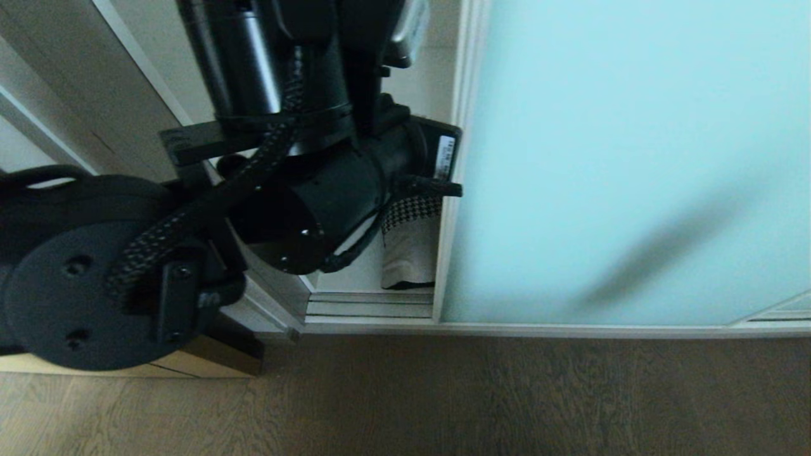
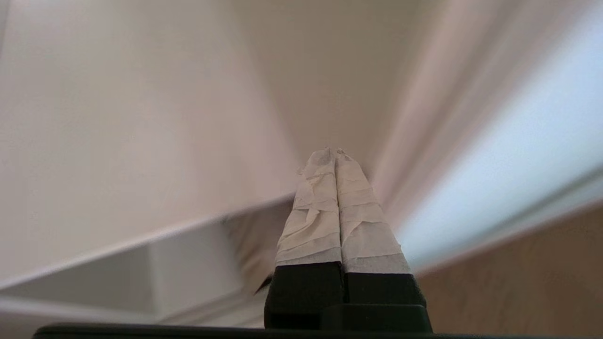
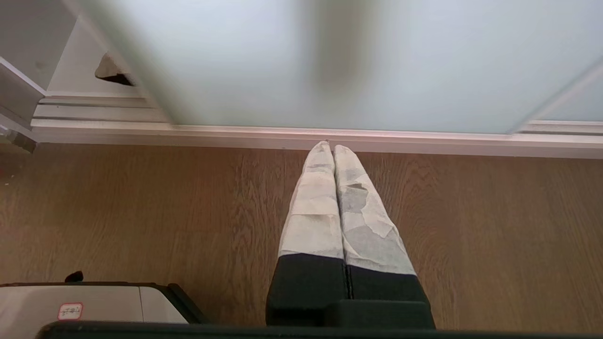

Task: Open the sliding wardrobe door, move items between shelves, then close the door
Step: Open the door

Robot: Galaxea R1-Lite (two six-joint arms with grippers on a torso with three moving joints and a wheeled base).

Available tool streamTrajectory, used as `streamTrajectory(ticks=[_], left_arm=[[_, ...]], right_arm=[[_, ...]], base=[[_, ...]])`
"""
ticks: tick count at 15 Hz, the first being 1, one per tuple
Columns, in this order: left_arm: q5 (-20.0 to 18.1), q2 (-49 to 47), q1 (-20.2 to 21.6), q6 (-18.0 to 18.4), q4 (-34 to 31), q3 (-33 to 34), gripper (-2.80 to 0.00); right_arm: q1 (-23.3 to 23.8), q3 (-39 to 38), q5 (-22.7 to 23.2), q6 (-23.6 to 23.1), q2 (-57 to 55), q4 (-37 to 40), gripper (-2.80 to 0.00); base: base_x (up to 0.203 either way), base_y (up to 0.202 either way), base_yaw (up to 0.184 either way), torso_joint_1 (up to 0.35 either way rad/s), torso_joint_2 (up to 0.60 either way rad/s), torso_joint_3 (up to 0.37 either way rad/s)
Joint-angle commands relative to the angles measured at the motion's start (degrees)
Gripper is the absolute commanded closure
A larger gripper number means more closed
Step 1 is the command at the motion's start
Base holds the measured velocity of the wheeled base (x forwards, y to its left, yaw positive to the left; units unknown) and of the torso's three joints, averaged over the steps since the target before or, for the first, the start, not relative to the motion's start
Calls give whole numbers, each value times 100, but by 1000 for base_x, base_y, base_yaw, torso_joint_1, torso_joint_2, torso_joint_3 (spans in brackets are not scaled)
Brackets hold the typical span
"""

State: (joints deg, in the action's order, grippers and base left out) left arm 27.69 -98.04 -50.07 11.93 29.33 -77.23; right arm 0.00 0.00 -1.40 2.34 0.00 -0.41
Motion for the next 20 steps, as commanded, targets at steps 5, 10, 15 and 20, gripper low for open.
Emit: streamTrajectory(ticks=[5, 10, 15, 20], left_arm=[[342, 394, -77, 110, 336, 83, 0], [870, 1867, 444, 167, 250, 1676, 0], [934, 2868, 2344, 203, 230, 2889, 0], [948, 4054, 3485, 149, 285, 4620, 0]], right_arm=[[0, -3, 0, 3, 0, -2, 0], [0, -3, 0, 3, 0, -2, 0], [0, -2, 0, 3, 0, -2, 0], [0, -2, 0, 3, 0, -2, 0]], base=[[0, 0, 0, 0, 0, 0], [0, 0, 0, 0, 0, 0], [0, 0, 0, 0, 0, 0], [0, 0, 0, 0, 0, 0]])
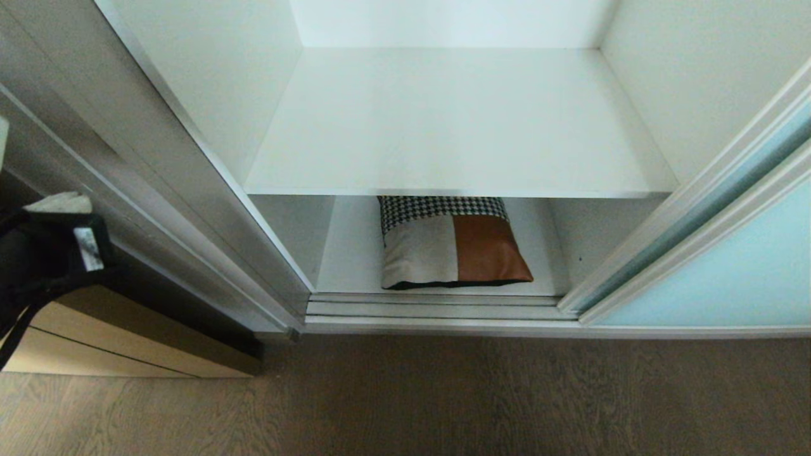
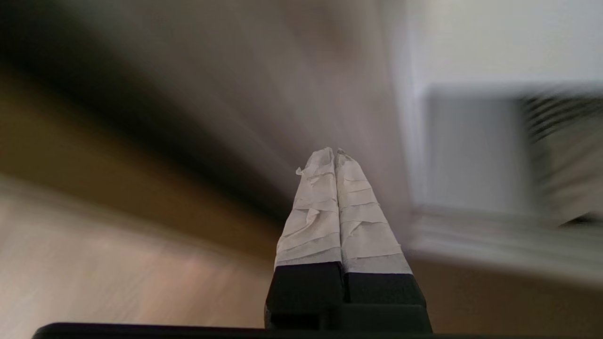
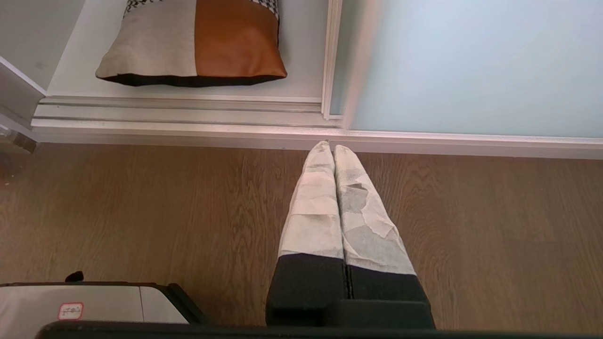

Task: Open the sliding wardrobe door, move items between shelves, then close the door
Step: Open the door

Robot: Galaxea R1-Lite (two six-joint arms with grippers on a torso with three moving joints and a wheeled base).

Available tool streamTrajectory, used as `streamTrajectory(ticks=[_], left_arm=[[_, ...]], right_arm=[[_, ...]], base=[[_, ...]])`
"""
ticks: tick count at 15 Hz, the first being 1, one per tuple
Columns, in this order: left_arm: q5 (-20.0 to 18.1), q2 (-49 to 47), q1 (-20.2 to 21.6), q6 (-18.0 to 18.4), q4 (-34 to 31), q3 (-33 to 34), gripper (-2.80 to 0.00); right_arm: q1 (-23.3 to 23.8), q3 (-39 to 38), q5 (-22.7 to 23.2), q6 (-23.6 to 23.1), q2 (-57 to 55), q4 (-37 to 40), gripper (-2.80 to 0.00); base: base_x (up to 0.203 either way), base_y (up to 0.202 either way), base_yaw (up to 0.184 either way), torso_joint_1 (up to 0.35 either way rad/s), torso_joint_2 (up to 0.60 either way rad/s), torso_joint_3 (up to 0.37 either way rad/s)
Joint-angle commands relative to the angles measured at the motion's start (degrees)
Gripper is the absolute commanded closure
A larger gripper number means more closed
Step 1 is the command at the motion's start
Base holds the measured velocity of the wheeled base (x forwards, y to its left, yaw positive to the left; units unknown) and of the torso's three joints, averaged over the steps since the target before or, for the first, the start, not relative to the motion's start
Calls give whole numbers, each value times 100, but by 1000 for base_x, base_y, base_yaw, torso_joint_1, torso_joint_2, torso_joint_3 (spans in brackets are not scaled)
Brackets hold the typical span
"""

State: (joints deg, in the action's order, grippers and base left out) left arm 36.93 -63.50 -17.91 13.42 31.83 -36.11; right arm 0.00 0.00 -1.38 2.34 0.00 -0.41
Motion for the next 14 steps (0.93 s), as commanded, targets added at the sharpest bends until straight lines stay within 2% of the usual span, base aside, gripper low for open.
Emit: streamTrajectory(ticks=[1, 4, 12, 14], left_arm=[[25, 854, 380, -18, 38, 775, 0], [12, 1612, 661, -46, -12, 1499, 0], [-26, 3693, 719, -123, -46, 3524, 0], [8, 4228, 780, -298, -523, 3604, 0]], right_arm=[[0, -4, -3, 3, 0, -2, 0], [0, 0, -3, 3, 0, -2, 0], [0, -1, -3, 3, 0, -2, 0], [0, 0, -3, 3, 0, -2, 0]], base=[[0, 0, 0, 0, 0, 0], [0, 0, 0, 0, 0, 0], [0, 0, 0, 0, 0, 0], [0, 0, 0, 0, 0, 0]])
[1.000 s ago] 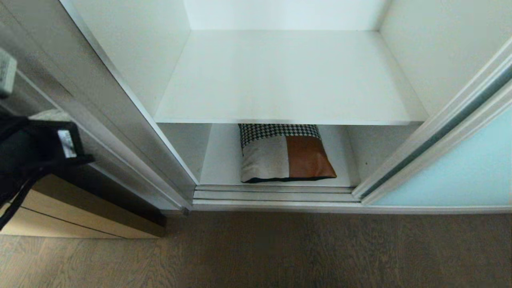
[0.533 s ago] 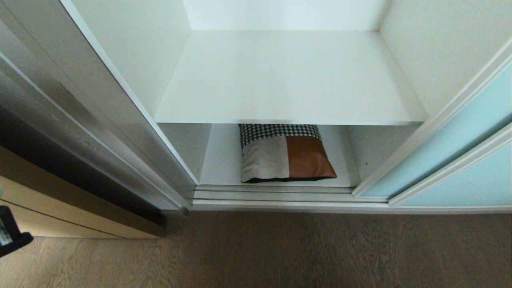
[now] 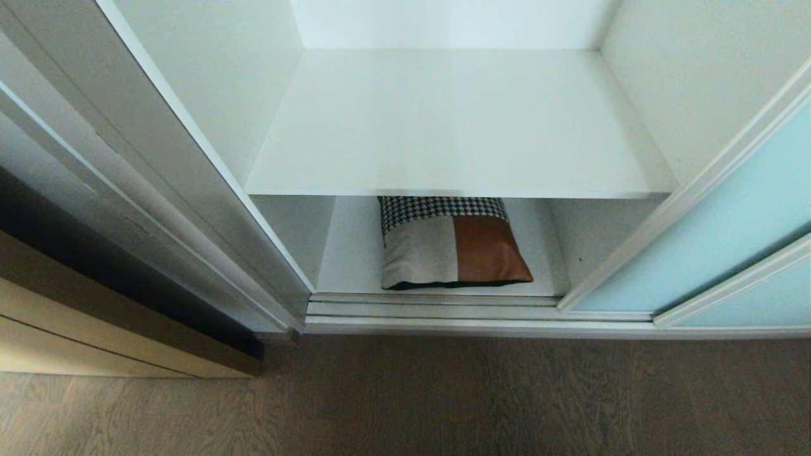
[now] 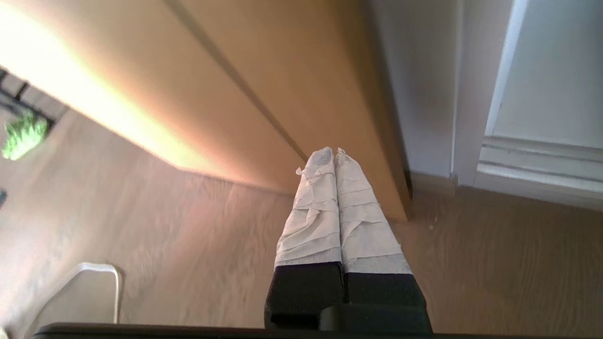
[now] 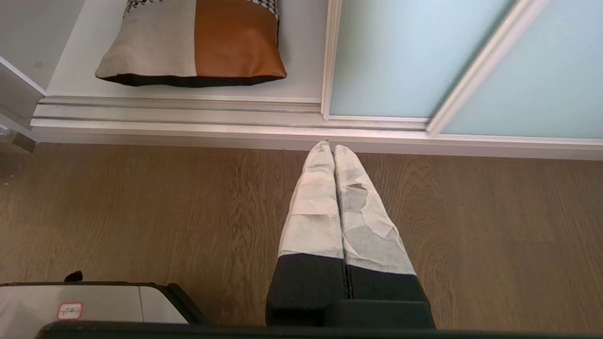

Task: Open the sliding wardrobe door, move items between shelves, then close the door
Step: Open the door

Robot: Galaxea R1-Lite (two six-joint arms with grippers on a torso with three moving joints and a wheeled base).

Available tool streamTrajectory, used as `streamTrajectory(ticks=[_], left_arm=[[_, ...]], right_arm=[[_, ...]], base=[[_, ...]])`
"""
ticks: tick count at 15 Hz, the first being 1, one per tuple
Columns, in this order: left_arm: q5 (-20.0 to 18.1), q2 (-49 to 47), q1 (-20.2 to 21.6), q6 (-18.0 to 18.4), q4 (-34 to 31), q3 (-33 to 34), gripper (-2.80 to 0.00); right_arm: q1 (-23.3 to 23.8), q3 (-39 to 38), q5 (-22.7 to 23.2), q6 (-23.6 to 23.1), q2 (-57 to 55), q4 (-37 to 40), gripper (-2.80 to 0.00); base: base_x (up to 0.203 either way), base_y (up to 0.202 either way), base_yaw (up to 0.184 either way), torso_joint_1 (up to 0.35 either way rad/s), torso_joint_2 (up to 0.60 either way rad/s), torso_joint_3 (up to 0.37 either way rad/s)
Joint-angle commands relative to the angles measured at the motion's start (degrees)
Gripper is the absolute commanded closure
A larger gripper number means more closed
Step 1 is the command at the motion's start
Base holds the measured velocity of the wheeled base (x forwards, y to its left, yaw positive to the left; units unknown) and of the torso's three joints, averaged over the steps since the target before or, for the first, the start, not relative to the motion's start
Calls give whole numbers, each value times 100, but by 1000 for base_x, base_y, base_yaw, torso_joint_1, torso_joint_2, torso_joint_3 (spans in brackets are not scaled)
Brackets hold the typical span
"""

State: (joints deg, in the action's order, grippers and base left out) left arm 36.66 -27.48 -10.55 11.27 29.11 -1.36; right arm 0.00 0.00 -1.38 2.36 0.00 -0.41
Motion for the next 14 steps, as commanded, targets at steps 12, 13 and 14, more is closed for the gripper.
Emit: streamTrajectory(ticks=[12, 13, 14], left_arm=[[355, 1139, 598, -1272, -1742, 145, 0], [393, 1152, 616, -1285, -1749, 145, 0], [380, 1202, 759, -1249, -1774, 134, 0]], right_arm=[[0, -4, -3, 1, 0, -2, 0], [0, -9, -3, 1, 0, -2, 0], [0, 0, -3, 1, 0, -2, 0]], base=[[0, 0, 0, 0, 0, 0], [0, 0, 0, 0, 0, 0], [0, 0, 0, 0, 0, 0]])
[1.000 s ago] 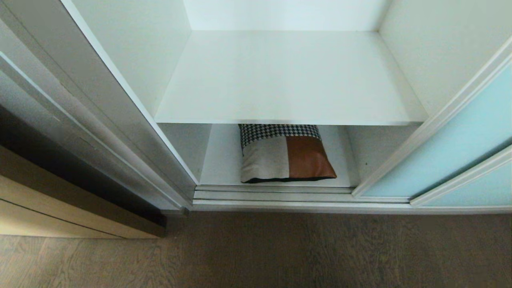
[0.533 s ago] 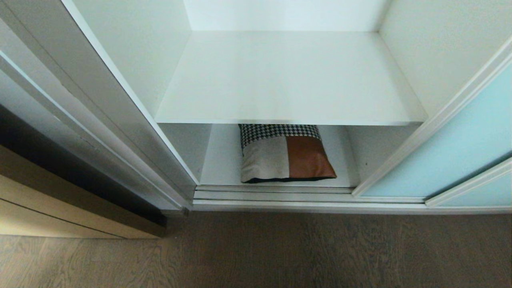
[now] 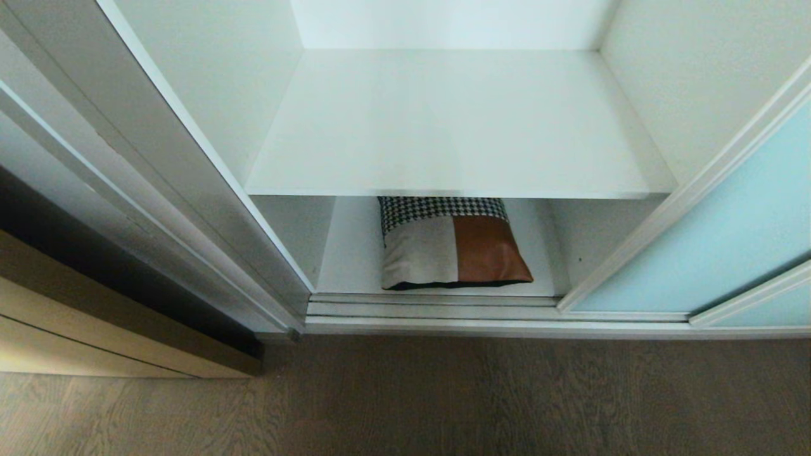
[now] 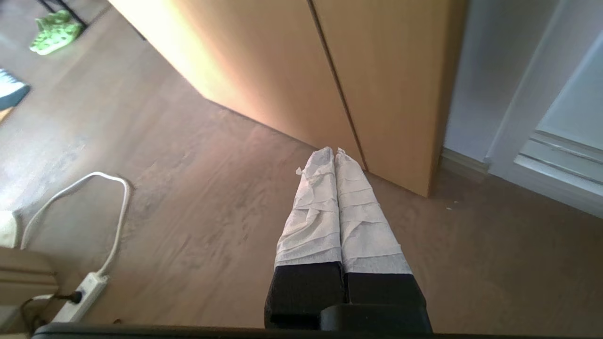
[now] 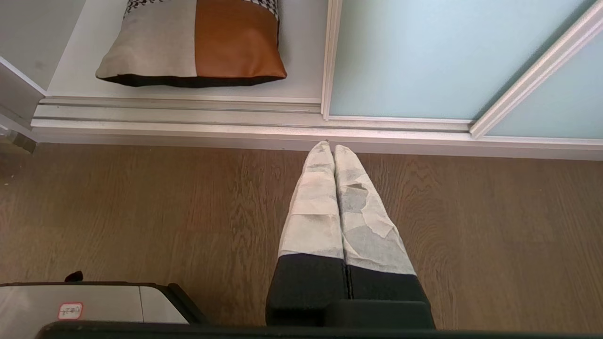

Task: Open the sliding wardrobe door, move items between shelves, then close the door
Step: Open the door

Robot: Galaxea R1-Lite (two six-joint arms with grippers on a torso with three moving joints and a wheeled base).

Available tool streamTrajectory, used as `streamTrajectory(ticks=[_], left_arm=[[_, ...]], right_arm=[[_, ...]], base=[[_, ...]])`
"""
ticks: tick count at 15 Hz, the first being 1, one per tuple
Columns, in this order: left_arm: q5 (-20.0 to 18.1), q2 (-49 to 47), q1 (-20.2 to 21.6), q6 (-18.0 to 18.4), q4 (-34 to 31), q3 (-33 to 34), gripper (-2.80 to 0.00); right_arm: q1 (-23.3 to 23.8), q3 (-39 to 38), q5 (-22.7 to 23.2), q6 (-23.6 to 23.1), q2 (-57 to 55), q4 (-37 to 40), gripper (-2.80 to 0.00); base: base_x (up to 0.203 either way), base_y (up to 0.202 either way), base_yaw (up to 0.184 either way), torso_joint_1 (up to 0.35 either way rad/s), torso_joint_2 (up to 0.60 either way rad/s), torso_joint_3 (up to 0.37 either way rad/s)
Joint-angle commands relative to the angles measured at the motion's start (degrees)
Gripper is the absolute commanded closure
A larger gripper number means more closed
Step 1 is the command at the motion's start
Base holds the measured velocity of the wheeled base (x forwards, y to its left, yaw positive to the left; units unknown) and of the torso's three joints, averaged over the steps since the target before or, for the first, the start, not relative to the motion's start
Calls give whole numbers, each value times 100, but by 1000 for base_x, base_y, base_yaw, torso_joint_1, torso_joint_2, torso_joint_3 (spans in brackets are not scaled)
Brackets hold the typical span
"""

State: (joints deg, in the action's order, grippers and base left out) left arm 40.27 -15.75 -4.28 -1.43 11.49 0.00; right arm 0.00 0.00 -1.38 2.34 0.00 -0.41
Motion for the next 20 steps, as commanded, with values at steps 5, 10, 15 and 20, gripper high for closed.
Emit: streamTrajectory(ticks=[5, 10, 15, 20], left_arm=[[-324, 407, 537, 329, -64, 9, 0], [-1156, 1148, 535, 488, -266, -42, 0], [-3069, 1557, 532, 512, -1150, -242, 0], [-4188, 1560, 526, 436, -1193, 9, 0]], right_arm=[[0, -4, -3, 3, 0, -2, 0], [0, -6, -3, -1, 0, -2, 0], [0, -1, -3, 3, 0, -2, 0], [0, -1, -3, 3, 0, -2, 0]], base=[[0, 0, 0, 0, 0, 0], [0, 0, 0, 0, 0, 0], [0, 0, 0, 0, 0, 0], [0, 0, 0, 0, 0, 0]])
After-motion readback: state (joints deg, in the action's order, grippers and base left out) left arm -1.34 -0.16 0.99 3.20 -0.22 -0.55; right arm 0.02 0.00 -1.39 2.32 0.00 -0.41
